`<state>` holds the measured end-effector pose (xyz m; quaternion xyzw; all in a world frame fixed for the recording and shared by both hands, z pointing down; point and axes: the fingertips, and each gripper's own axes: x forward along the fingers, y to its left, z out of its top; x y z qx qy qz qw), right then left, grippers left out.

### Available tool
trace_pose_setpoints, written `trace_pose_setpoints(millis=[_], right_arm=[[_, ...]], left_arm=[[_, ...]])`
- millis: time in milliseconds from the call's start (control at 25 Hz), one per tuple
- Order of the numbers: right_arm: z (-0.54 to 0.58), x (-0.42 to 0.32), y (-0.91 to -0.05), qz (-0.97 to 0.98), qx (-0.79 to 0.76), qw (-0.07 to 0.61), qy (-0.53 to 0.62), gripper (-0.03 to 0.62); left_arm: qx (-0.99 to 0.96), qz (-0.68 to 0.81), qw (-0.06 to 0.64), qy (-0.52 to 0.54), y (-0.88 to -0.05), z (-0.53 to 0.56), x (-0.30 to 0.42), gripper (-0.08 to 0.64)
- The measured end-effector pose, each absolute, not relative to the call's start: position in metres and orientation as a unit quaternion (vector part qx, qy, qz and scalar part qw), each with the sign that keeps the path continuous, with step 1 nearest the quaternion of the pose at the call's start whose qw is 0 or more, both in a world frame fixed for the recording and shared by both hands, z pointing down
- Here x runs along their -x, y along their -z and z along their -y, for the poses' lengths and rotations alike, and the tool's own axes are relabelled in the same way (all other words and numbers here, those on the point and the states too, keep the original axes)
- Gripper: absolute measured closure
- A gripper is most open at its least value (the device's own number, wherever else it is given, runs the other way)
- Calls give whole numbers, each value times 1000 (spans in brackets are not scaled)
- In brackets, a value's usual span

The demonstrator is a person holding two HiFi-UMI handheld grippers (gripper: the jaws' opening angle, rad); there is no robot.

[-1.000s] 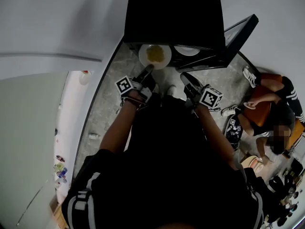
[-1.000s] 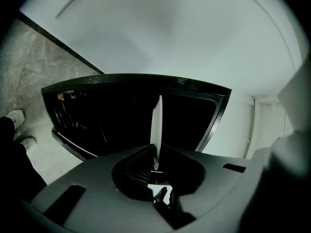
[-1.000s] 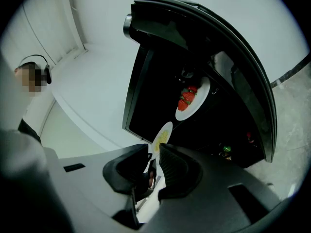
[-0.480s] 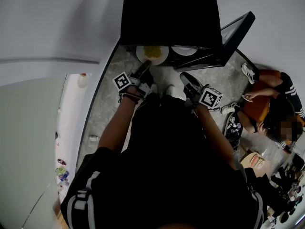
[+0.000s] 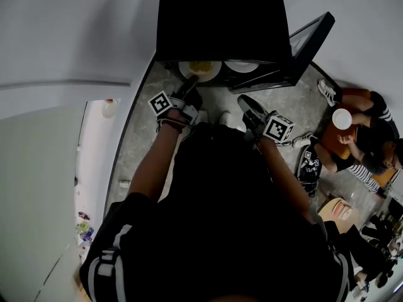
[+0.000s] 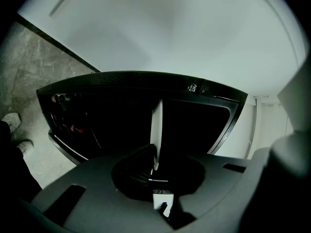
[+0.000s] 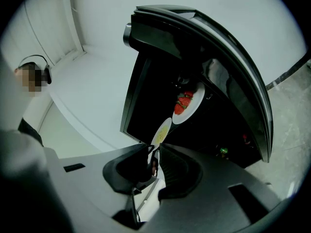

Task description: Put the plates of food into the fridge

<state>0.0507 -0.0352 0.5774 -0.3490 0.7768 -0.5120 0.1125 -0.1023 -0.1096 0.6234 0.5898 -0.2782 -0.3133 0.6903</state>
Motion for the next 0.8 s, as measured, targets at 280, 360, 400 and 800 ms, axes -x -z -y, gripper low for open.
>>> trace_pose_setpoints(millis=[280,360,400,800], right_arm=[[37,-51,-579,-777,349,110,513,503],[39,-51,-579,-777,349,111,512,503],[39,-51,-579,-778,349,111,511,503],[32,-53,-581,-778,348,110,511,503]], left_arm=[[-587,282,691,313,-626,123,101,517],[-587,283,691,313,-627,126,100,516],[-586,283,691,313,-627,128,99,517],[-595,290,684,307,-627,136,102,517]])
